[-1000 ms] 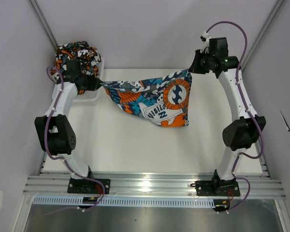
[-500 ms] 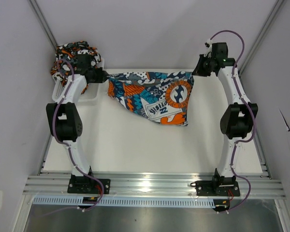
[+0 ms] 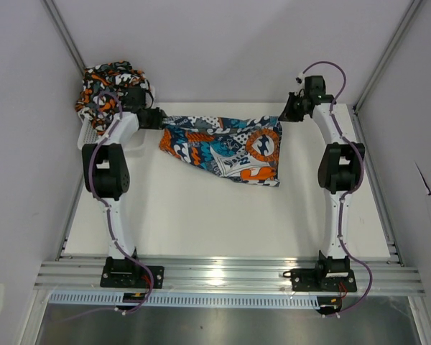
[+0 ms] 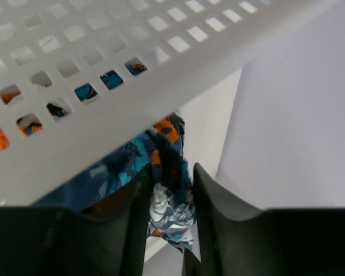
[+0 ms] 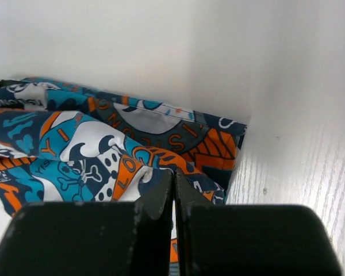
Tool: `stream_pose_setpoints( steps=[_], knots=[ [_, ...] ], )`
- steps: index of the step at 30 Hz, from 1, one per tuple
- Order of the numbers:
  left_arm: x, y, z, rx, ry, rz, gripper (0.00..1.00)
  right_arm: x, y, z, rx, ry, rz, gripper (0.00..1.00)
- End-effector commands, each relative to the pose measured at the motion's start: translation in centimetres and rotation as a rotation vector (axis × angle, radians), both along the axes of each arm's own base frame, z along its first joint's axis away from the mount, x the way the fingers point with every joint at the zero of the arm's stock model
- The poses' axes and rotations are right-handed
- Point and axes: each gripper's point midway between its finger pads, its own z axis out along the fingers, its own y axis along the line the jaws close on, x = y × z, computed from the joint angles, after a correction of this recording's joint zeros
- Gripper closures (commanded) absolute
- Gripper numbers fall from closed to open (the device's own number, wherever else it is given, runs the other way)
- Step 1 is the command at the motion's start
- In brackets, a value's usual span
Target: Fold and stack the shorts
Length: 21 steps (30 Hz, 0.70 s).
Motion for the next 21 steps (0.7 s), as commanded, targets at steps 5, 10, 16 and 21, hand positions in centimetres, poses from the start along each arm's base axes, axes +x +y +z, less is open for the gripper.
stream_pose_setpoints(
  steps=[5,10,16,21],
  knots=[
    [2.2,-1.0,0.1,0.048,-0.051,-0.041,0.1,3.1,-1.1,-0.3,0.036,-0.064,-0.046,0.7],
    [2.5,-0.2,3.2,0.12,-0.081,-0.047,0.01,3.7,-2.1,1.5,0.036,-0.097,-0.086,0.4],
    [2.2,0.0,7.9,0.181,-0.164,-0.085,0.01,1.5,-1.8,4.1,0.051,-0.109,-0.066,0.36],
    [0.2,-1.3,8.4,0.252,-0.166,-0.197,0.01,-1.8,-0.4,3.4,0.128,-0.048,-0.012,0.35]
  ],
)
